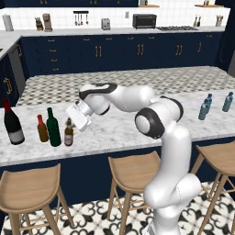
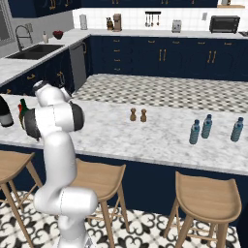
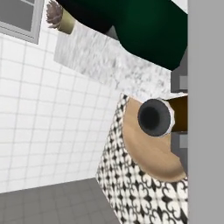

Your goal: Move the plastic bottles in the middle to the plastics group, and the glass bottles in the middle to the glass group.

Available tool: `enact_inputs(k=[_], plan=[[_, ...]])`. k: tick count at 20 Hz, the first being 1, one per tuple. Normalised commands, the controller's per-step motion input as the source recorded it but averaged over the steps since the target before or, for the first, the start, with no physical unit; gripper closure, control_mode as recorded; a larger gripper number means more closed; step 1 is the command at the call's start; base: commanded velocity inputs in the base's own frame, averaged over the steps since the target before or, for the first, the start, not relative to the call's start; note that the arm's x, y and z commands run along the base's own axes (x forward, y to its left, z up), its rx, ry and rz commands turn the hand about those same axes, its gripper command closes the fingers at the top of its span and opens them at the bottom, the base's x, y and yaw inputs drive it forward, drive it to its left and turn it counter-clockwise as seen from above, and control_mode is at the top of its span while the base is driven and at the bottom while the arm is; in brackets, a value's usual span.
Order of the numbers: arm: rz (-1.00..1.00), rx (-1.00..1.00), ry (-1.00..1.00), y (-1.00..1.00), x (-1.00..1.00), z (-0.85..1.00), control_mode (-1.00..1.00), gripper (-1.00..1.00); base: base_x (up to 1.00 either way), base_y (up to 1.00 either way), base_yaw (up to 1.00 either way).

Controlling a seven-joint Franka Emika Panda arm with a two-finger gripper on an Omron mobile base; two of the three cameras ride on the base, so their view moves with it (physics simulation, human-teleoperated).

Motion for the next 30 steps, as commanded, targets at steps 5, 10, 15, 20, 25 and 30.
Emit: enact_inputs(k=[5, 10, 15, 20, 25, 30], plan=[[0.07, -0.01, 0.00, 0.10, 0.12, -0.21, -1.00, 1.00, 0.00, 0.00, 0.00], [0.01, -0.06, -0.01, 0.01, 0.12, -0.16, -1.00, 1.00, 0.00, 0.00, 0.00], [0.00, -0.02, -0.02, 0.06, 0.19, -0.10, -1.00, 1.00, 0.00, 0.00, 0.00], [0.00, 0.00, -0.03, 0.05, 0.19, -0.09, -1.00, 1.00, 0.00, 0.00, 0.00], [0.00, -0.03, 0.00, 0.01, 0.00, -0.27, -1.00, 1.00, 0.00, 0.00, 0.00], [0.00, -0.02, 0.00, -0.01, 0.00, -0.22, -1.00, -1.00, 0.00, 0.00, 0.00]])
